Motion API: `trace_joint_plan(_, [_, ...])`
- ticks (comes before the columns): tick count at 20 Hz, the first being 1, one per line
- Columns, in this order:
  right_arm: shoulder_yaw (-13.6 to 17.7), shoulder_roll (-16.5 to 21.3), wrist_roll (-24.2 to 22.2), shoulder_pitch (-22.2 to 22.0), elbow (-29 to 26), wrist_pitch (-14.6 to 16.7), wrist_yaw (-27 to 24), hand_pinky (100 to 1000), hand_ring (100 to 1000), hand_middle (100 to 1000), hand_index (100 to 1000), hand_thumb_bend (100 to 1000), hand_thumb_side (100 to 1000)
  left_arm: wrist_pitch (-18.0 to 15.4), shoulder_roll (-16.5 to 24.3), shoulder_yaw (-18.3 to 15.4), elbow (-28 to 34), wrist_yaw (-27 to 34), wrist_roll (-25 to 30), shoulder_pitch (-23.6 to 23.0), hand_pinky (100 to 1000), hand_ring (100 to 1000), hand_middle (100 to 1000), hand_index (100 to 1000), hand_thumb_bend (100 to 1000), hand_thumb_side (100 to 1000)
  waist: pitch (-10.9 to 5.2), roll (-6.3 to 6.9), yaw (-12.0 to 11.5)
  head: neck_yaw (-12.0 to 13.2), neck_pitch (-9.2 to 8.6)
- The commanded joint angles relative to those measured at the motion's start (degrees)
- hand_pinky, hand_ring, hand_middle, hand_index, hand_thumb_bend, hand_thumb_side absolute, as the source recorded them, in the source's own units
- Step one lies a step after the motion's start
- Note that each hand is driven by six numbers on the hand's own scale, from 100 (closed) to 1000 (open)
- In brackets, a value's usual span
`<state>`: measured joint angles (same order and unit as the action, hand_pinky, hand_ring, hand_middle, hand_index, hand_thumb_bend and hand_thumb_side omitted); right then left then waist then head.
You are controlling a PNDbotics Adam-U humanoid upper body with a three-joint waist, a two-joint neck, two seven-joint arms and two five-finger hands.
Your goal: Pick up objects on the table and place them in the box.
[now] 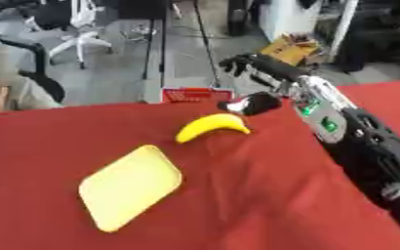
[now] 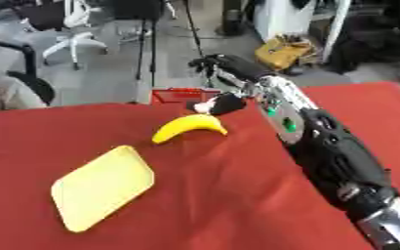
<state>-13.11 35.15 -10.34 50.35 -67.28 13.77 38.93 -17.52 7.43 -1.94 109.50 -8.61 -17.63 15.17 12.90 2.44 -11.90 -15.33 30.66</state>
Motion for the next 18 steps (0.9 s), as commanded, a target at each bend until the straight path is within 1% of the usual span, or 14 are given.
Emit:
trace_joint_plan(1, [0.4,2.0,-0.1,0.8,-1.3,-0.1,0.1,822,750,792,950,537,534,-0.1,0.5,-0.2,0.9,0.0,-0.1,0.5,653,755,807,850,1000,440,-1.77,-0.98,-0.2,-0.1,-0.68])
trace_joint_plan(4, [0.4,2.0,-0.1,0.8,-1.1,-0.2,0.1,822,750,792,950,538,533,-0.1,0.5,-0.2,0.9,0.0,0.0,0.6,652,754,806,849,1000,442,-1.7,-1.03,-0.3,-0.1,-0.78])
trace_joint_plan(5, [0.4,2.0,-0.2,0.8,-0.9,-0.2,0.2,822,751,792,950,554,511,-0.1,0.5,-0.1,0.9,0.0,0.1,0.6,652,753,804,848,1000,442,-1.69,-1.07,-0.5,-0.2,-0.75])
trace_joint_plan(6, [0.5,1.9,-0.4,0.9,-0.6,-0.3,0.3,822,751,792,950,555,509,-0.1,0.5,-0.1,1.0,0.0,0.2,0.6,652,753,804,848,1000,442,-1.69,-1.09,-0.6,-0.2,-0.73])
trace_joint_plan(10, [0.7,1.9,-1.0,1.2,1.4,-0.3,1.2,823,756,798,950,567,488,0.0,0.6,0.2,0.9,0.2,0.6,0.8,649,751,803,847,1000,443,-1.64,-0.98,-1.6,-0.3,-0.82])
trace_joint_plan(13, [0.8,1.9,-2.3,1.4,3.6,0.1,2.1,841,784,819,954,586,457,-0.1,0.6,0.3,0.9,0.5,0.8,0.9,649,750,802,848,1000,445,-1.5,-0.75,-2.6,-0.5,-1.01])
trace_joint_plan(16, [1.3,1.9,-3.7,1.7,5.8,0.6,2.8,847,796,826,955,593,449,-0.1,0.5,0.5,0.9,0.7,1.1,1.1,649,750,802,848,1000,445,-1.34,-0.48,-3.5,-1.0,-1.22])
trace_joint_plan(17, [1.3,1.8,-4.1,1.7,6.4,1.0,2.7,862,828,845,959,605,433,0.0,0.5,0.5,0.9,0.8,1.2,1.1,649,750,802,848,1000,446,-1.25,-0.37,-3.8,-1.3,-1.32])
trace_joint_plan(18, [1.4,1.9,-4.7,1.7,7.3,1.3,2.9,862,828,845,959,605,433,0.0,0.5,0.6,0.9,0.9,1.2,1.1,649,750,802,848,1000,446,-1.14,-0.26,-4.2,-1.7,-1.43])
